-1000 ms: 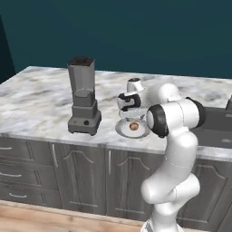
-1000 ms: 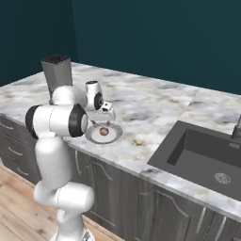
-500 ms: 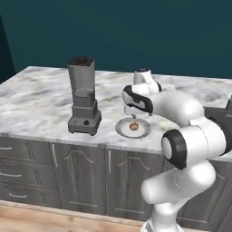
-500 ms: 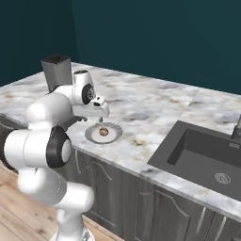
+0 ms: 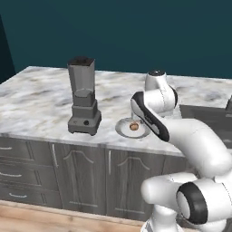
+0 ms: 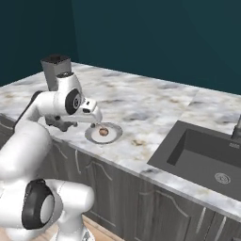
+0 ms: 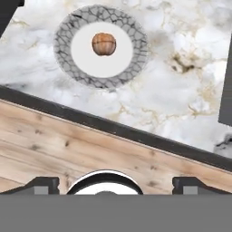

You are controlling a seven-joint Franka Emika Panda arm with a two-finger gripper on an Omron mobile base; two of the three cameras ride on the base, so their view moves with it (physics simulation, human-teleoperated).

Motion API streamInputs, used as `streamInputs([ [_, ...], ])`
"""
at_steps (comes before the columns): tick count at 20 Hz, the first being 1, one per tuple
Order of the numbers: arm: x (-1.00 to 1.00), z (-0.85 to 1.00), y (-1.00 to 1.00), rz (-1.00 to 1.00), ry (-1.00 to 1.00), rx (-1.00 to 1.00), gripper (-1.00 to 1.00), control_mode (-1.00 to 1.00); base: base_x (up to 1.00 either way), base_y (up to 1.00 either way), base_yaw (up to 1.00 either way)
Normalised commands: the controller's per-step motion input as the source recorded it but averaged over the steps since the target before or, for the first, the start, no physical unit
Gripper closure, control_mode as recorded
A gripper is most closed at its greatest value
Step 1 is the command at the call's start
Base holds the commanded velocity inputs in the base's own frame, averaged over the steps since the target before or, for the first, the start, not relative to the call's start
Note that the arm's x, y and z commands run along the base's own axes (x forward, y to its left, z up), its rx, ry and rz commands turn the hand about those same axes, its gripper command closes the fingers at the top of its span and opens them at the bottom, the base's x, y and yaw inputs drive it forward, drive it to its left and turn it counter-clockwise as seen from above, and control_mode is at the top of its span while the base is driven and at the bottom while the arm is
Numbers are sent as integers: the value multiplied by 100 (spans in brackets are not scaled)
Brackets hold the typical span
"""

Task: Pick the kiwi and tangerine from the fridge and place them on the plate next to the blender to make a fruit smoothie.

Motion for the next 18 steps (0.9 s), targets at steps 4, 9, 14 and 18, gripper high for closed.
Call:
streamInputs([
  [4,-100,4,0,2,-24,0,-100,-100,0,0,0],
  [9,-100,11,-14,-1,-44,0,-100,-100,0,0,0],
  [14,0,0,0,0,0,0,-100,100,-95,-24,-35],
  [18,0,0,0,0,0,0,-100,100,-65,-32,-59],
])
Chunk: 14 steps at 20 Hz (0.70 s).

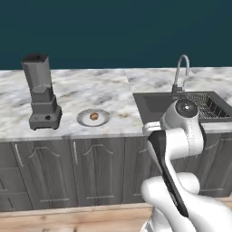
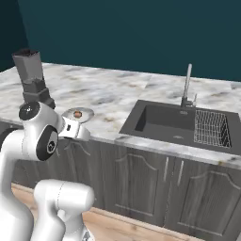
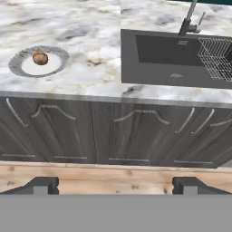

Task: Pick the kiwi and tangerine from the fridge and place them on the plate next to the blender to make a fruit smoothie.

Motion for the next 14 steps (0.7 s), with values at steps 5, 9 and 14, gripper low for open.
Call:
streamInputs([
  [5,0,0,0,0,0,0,-100,100,-43,-54,-62],
  [9,0,0,0,0,0,0,-100,100,-15,-85,-62],
  [14,0,0,0,0,0,0,-100,100,-2,-100,-56],
])
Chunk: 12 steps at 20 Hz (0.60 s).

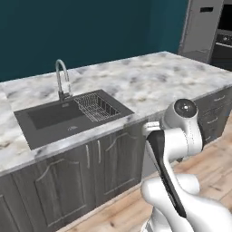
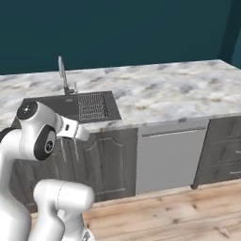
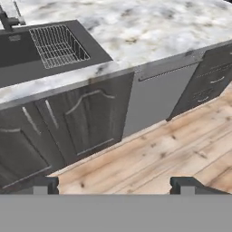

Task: Pick the kiwi and tangerine from the fridge and place them on the plate next to the blender to make a fruit smoothie.

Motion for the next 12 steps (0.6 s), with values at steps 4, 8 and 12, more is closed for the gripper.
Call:
streamInputs([
  [4,0,0,0,0,0,0,-100,100,0,-100,-51],
  [8,0,0,0,0,0,0,-100,100,14,-100,-46],
  [12,0,0,0,0,0,0,-100,100,71,-100,-33],
])
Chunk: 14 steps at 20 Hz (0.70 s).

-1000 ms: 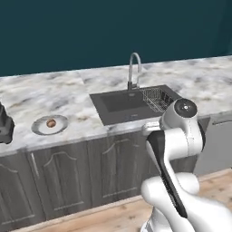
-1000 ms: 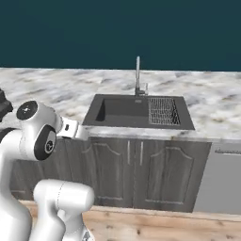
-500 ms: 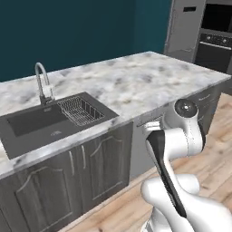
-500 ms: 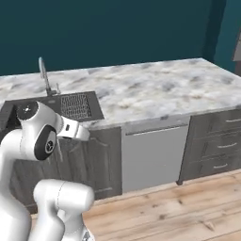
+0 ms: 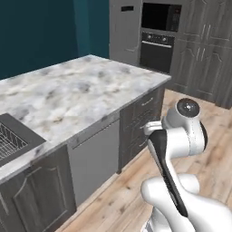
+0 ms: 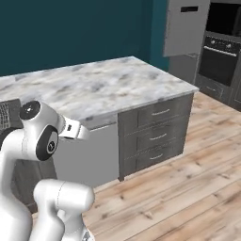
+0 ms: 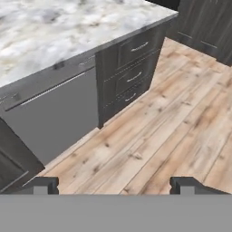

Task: Pick the kiwi and tangerine from the fridge and place them on the plate next to the blender to make a fruit smoothie.

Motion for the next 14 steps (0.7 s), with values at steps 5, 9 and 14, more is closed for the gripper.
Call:
streamInputs([
  [5,0,0,0,0,0,0,-100,100,100,-100,-23],
  [9,0,0,0,0,0,0,-100,100,100,-100,-13],
  [14,0,0,0,0,0,0,-100,100,100,-100,-12],
])
